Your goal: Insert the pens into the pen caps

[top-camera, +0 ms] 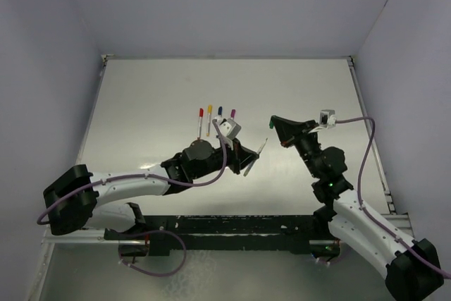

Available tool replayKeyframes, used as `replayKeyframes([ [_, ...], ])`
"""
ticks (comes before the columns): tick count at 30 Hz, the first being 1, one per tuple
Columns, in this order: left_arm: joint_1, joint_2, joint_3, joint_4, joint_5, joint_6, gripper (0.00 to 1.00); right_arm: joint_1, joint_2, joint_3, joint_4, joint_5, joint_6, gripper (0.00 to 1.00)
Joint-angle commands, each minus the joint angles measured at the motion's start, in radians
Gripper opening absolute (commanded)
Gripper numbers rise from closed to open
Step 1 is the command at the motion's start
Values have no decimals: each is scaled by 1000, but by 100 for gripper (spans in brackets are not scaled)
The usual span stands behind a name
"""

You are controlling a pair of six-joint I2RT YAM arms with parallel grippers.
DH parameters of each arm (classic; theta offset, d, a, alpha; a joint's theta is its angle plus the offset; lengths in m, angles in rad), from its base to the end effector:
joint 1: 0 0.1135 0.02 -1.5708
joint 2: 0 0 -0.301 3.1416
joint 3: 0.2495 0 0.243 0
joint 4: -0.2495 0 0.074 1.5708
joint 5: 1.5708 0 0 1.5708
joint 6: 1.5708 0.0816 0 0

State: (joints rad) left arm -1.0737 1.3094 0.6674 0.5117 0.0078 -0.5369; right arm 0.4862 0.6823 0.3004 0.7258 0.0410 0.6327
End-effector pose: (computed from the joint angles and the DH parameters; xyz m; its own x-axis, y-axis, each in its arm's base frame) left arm 0.1525 -0.2825 0.2911 -0.5047 -0.1423 -0.8515 0.7268 0.4623 -0.5080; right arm 0.1551 0.0782 0.3237 -0.0155 0.6601 -0.7510 -0.5253 0.6338 0.5679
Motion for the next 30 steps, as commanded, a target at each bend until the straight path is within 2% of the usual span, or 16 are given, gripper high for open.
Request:
replayKeyframes([
  [1,-1,-57,-37,178,-41,-12,0,5,40,-25,243,-58,106,0],
  [16,-1,-52,-84,257,-107,3,0,6,83,-68,403,-82,296,0],
  [30,0,-21,-73,280,-98,3,0,24,144,-105,501,-76,334,0],
])
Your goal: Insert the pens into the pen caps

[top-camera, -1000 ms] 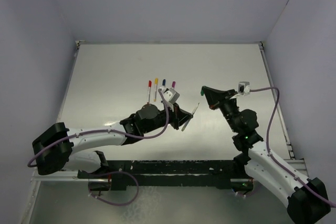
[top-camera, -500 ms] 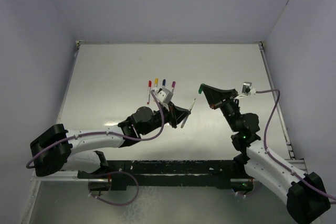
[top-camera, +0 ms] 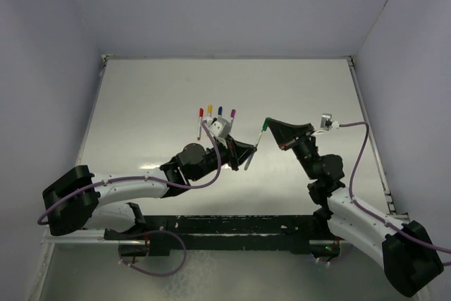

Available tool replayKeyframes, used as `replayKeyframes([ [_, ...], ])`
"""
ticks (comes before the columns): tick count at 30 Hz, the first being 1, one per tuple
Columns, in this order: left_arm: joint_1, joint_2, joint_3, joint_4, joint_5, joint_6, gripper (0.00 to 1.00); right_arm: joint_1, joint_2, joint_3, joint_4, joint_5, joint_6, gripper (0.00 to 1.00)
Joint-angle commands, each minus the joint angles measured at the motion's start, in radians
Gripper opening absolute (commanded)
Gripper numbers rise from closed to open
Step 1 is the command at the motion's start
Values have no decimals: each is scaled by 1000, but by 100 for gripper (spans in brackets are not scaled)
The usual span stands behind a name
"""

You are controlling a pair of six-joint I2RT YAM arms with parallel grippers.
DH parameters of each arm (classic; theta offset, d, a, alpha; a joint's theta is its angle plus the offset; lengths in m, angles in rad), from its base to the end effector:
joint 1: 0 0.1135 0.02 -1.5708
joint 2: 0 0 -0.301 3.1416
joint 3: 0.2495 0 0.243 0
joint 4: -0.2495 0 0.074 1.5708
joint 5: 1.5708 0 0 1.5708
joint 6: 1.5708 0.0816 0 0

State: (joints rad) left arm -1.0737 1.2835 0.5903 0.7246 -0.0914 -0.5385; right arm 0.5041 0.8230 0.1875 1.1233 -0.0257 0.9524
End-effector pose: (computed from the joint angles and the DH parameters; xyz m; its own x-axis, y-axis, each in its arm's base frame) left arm 0.1541 -0.2684 0.3027 -0.4137 -0.3084 -0.8566 0.7218 0.4624 -0.5151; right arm 0.1547 0.0877 0.3156 -0.1717 0.8355 -0.5219 -0.6258 0.3166 0.7128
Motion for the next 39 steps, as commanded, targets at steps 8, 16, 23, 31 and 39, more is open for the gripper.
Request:
replayKeyframes([
  [8,-1,8,4,65,-1,7,0,10,16,15,115,-16,16,0],
  [16,0,5,1,67,-9,8,0,13,26,14,115,-22,19,0],
  [23,-1,-15,-9,67,-29,12,0,22,37,10,111,-31,22,0],
  [31,-2,-26,-5,70,-58,28,0,49,76,9,115,-44,26,0],
  [39,0,-47,-18,144,-98,55,0,122,184,1,136,-62,9,0],
])
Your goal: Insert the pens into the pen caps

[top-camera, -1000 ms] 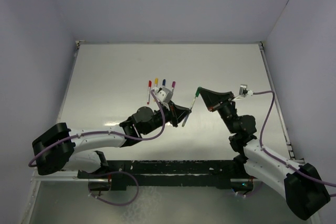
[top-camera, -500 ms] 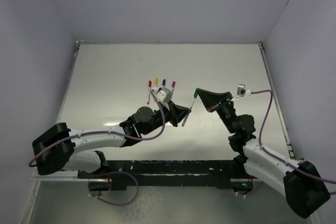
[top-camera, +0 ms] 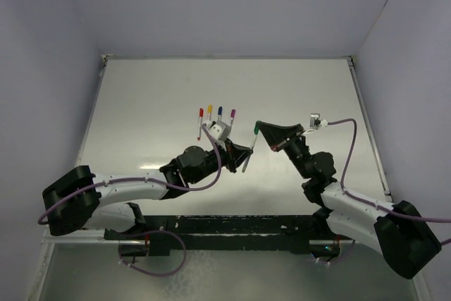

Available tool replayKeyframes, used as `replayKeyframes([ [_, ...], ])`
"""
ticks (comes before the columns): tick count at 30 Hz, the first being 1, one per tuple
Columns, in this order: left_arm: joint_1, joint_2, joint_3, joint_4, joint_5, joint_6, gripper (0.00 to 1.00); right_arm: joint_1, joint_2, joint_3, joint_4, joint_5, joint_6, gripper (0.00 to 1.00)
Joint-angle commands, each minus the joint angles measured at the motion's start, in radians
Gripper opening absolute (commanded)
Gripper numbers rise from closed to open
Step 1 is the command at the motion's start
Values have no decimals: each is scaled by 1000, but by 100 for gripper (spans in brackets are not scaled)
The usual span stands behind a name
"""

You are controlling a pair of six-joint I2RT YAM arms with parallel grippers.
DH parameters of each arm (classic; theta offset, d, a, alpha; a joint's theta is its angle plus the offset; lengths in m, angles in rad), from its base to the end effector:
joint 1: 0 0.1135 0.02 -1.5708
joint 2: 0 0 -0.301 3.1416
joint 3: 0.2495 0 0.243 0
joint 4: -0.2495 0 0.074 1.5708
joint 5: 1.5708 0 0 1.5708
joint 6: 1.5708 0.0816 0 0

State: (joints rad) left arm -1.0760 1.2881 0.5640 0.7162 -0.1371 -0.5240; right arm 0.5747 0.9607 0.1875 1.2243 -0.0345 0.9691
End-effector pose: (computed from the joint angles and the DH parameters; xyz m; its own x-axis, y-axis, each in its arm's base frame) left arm 0.1556 -0.2649 0.2903 -0.4070 -0.2895 -0.8663 0.6968 0.5149 -0.4994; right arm 0.1646 0.1100 0.3065 -0.2622 0.8118 -0.5218 -0.6239 0.2699 0.7334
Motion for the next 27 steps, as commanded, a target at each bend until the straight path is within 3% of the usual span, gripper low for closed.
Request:
replayKeyframes([
  [1,4,-56,9,157,-59,46,0,58,57,-1,41,-53,-10,0],
  [27,14,-119,40,182,-219,171,0,127,127,33,-27,-114,-48,0],
])
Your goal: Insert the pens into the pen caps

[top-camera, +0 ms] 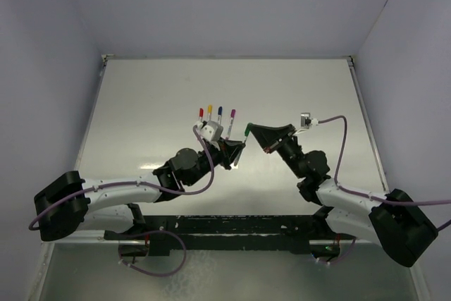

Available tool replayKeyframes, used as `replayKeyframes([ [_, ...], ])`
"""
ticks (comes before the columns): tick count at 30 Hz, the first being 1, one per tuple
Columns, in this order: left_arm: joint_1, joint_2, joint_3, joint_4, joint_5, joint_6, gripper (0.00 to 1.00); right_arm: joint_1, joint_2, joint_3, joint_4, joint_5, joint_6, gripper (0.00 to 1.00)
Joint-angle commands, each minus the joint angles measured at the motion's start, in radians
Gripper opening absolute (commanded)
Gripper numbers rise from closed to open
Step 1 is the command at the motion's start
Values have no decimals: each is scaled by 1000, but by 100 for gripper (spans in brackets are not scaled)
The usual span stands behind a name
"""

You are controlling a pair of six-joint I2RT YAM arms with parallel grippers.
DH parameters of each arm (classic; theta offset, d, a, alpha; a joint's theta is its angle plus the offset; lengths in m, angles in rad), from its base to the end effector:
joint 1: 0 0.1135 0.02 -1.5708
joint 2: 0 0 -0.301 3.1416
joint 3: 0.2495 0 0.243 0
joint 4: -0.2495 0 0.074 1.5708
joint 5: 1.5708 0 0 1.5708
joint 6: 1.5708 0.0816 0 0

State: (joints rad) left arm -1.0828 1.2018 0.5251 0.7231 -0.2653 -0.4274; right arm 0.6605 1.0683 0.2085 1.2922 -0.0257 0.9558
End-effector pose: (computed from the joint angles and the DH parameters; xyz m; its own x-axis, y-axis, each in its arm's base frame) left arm 0.1526 -0.2419 0.3006 -0.2826 -0.3207 -0.9040 0.6730 0.6053 -0.4251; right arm 0.1688 0.1338 0.3032 -0.3251 0.7814 -0.5326 -0.6348 0.2372 0.7354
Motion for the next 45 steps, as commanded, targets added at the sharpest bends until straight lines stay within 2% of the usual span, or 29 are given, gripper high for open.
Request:
replayKeyframes([
  [1,24,-30,97,157,-98,90,0,44,18,19,-127,-120,-40,0],
  [9,93,17,167,120,-56,106,0,87,9,88,-370,-90,-105,0],
  [22,143,134,295,130,6,111,0,132,76,114,-517,-11,-135,0],
  [27,143,167,302,67,16,98,0,132,33,176,-575,65,-203,0],
  [31,144,189,245,35,-6,41,0,133,-8,255,-611,132,-289,21],
  [35,143,216,199,-12,-30,2,0,134,-64,314,-651,196,-359,33],
  [41,144,270,175,-56,-53,-20,0,132,-179,318,-727,309,-415,44],
  [45,144,334,225,-110,-60,-8,0,132,-281,294,-815,392,-416,46],
])
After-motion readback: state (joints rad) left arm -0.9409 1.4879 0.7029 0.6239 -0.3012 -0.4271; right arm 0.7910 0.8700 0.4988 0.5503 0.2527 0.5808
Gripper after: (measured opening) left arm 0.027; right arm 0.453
